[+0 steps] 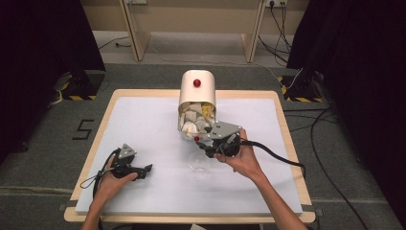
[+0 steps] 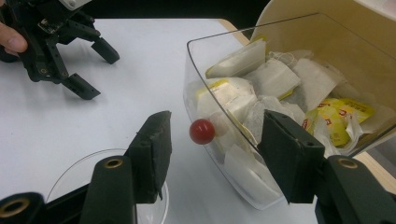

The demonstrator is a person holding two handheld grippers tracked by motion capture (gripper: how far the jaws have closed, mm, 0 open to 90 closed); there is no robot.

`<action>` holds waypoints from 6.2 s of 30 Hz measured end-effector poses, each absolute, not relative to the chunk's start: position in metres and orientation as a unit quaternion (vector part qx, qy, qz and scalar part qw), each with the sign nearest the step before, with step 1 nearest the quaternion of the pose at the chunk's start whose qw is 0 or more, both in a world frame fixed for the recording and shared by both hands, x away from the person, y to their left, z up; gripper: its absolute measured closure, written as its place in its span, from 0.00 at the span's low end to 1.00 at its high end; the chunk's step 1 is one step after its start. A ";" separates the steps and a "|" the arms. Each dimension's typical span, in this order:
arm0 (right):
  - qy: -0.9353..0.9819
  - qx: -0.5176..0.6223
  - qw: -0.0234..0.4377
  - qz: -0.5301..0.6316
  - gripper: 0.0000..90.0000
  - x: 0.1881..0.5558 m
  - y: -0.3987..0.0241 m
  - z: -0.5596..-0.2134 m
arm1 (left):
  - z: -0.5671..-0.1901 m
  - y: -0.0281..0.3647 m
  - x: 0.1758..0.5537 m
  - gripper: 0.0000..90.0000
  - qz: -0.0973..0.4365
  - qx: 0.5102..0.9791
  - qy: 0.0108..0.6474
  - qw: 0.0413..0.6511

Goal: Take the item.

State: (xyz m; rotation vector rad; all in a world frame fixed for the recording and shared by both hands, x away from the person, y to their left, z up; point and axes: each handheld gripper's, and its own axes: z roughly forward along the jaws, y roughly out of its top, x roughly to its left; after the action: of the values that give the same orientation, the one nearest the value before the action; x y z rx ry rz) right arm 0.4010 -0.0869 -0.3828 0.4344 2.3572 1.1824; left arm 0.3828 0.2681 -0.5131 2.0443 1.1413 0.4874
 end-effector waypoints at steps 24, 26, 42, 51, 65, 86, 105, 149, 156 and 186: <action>0.836 0.183 0.231 0.464 0.48 0.402 -0.095 -0.370 | -0.513 0.268 0.383 0.09 0.190 0.796 0.444 0.366; 0.833 0.187 0.234 0.466 0.49 0.404 -0.096 -0.368 | -0.513 0.268 0.383 0.09 0.190 0.796 0.444 0.366; 0.837 0.222 0.231 0.445 0.54 0.432 -0.073 -0.369 | -0.513 0.268 0.383 0.09 0.190 0.795 0.444 0.366; 0.840 0.247 0.227 0.427 0.56 0.445 -0.068 -0.375 | -0.513 0.268 0.383 0.09 0.190 0.795 0.444 0.367; 0.851 0.250 0.213 0.410 0.87 0.449 -0.068 -0.383 | -0.513 0.268 0.383 0.09 0.190 0.795 0.444 0.367; 0.796 0.227 0.239 0.508 0.93 0.428 -0.088 -0.339 | -0.513 0.268 0.383 0.09 0.189 0.796 0.443 0.366; 0.790 0.194 0.218 0.540 0.93 0.393 -0.095 -0.323 | -0.513 0.268 0.383 0.09 0.190 0.795 0.444 0.366; 0.875 0.159 0.155 0.430 0.93 0.374 -0.072 -0.404 | -0.513 0.268 0.383 0.09 0.190 0.796 0.443 0.366; 0.889 0.161 0.150 0.403 0.92 0.375 -0.071 -0.410 | -0.513 0.268 0.383 0.09 0.190 0.796 0.443 0.366; 0.879 0.171 0.161 0.416 0.62 0.371 -0.085 -0.397 | -0.513 0.268 0.383 0.09 0.190 0.795 0.444 0.366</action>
State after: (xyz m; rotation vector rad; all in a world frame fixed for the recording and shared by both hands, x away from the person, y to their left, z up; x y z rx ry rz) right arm 0.3713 -0.0850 -0.3966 0.4894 2.5092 1.1880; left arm 0.3827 0.2681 -0.5131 2.0441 1.1408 0.4880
